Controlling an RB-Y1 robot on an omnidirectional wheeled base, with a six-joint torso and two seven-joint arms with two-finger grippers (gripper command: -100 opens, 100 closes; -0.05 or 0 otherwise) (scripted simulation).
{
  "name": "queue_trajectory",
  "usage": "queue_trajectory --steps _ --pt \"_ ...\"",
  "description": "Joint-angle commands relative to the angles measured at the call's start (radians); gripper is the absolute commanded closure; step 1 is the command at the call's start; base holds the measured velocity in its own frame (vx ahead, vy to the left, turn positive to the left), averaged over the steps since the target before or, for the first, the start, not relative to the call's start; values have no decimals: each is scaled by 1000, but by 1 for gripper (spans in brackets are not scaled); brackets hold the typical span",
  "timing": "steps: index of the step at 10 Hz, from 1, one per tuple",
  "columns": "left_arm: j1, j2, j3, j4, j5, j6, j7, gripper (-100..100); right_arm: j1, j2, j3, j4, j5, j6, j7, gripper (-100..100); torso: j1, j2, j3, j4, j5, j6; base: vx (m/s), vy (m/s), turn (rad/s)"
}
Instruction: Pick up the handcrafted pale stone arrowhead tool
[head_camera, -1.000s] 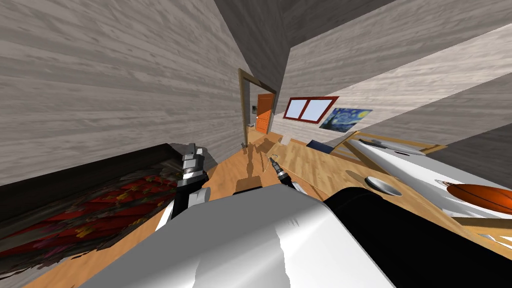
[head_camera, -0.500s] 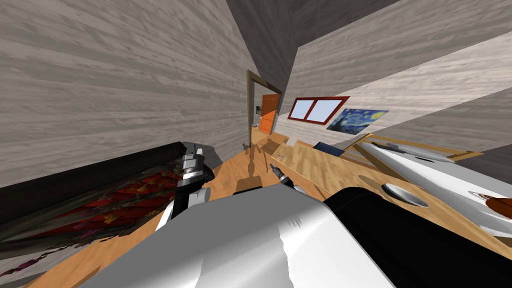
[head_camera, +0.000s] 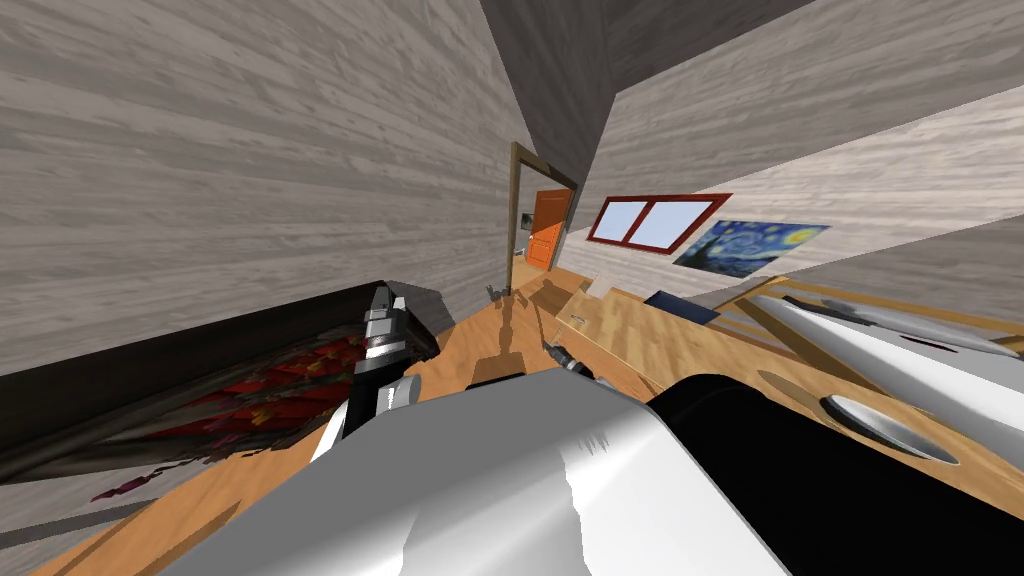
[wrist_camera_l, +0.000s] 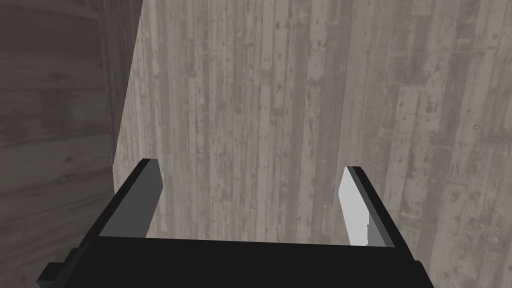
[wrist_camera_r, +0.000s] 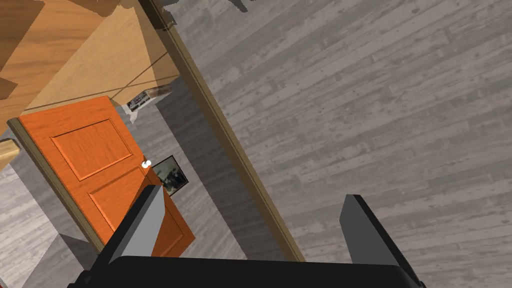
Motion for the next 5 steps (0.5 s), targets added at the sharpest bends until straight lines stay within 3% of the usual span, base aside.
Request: queue_trajectory --steps 1,4,5 --pt "0 0 0 0 0 0 0 0 6 -19 7 50 9 -6 15 -100 0 0 0 0 0 0 59 82 58" --pt "0 0 0 0 0 0 0 0 4 -90 43 157 47 -23 64 -100 -1 1 1 0 0 0 54 88 117" --pt "0 0 0 0 0 0 0 0 4 -90 43 183 47 -23 64 -100 -1 1 1 0 0 0 63 72 81"
